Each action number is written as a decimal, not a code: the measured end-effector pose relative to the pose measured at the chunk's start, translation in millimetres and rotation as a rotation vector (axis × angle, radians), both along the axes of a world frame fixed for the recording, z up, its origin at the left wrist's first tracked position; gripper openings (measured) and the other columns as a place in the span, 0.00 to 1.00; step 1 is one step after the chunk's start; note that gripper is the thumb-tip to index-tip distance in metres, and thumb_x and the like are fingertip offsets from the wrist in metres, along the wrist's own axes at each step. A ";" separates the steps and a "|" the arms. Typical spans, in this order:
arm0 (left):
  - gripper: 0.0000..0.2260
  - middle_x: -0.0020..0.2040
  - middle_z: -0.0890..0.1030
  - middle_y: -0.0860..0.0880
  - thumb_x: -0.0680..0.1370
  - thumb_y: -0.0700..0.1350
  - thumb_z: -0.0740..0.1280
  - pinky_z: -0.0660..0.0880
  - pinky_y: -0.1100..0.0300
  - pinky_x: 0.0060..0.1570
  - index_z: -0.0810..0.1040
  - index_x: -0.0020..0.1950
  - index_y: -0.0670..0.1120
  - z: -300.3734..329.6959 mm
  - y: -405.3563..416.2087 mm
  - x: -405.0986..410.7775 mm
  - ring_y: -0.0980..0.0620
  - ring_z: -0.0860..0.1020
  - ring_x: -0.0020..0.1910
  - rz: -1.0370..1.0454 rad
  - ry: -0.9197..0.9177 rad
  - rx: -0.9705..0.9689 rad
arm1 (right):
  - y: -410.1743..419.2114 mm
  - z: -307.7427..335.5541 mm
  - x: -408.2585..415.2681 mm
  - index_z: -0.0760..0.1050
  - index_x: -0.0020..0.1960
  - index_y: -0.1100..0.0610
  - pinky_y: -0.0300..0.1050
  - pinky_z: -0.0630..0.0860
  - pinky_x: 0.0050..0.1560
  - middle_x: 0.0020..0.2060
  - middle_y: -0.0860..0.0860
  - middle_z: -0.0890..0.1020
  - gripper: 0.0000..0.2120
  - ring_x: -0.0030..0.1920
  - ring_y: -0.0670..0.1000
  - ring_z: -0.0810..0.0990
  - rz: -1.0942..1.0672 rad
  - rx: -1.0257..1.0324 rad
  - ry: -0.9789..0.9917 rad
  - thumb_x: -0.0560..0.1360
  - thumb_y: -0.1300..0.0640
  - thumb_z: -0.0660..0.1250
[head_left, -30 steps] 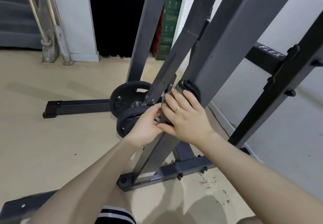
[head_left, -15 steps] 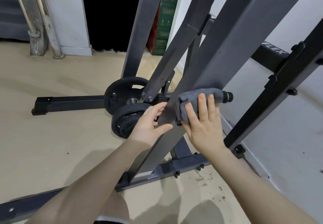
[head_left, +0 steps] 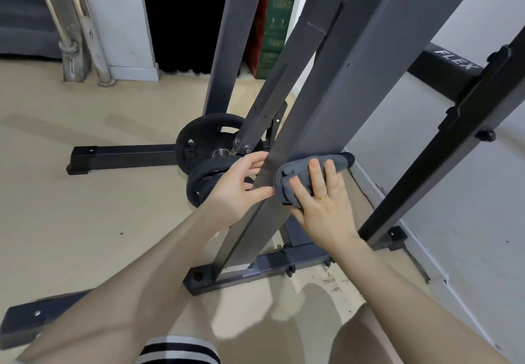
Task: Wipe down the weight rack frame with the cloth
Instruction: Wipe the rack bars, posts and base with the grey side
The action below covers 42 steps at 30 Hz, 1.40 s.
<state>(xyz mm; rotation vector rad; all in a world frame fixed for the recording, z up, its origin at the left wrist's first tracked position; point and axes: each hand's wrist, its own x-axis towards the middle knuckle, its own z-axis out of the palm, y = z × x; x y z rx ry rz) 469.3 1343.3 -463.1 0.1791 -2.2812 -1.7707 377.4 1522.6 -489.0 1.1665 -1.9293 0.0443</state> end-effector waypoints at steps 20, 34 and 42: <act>0.19 0.72 0.68 0.52 0.80 0.48 0.52 0.59 0.53 0.73 0.65 0.71 0.50 6.4 21.4 15.5 0.54 0.65 0.71 0.057 -0.038 0.564 | -20.7 44.7 -7.2 0.68 0.70 0.54 0.52 0.58 0.65 0.70 0.53 0.66 0.23 0.71 0.55 0.58 0.295 -0.081 0.153 0.75 0.62 0.62; 0.13 0.55 0.79 0.53 0.83 0.45 0.51 0.72 0.60 0.56 0.74 0.60 0.47 10.0 27.0 40.2 0.54 0.76 0.53 0.663 0.015 0.350 | -30.0 92.8 -5.3 0.77 0.56 0.63 0.51 0.45 0.74 0.58 0.58 0.79 0.15 0.65 0.58 0.71 0.296 0.173 0.219 0.73 0.58 0.62; 0.15 0.55 0.79 0.52 0.79 0.34 0.56 0.73 0.68 0.49 0.74 0.59 0.50 -13.4 22.0 45.3 0.60 0.77 0.48 0.560 -0.106 0.218 | -39.2 22.6 20.6 0.81 0.53 0.62 0.50 0.56 0.71 0.49 0.57 0.82 0.16 0.55 0.57 0.79 0.285 0.545 0.176 0.69 0.54 0.67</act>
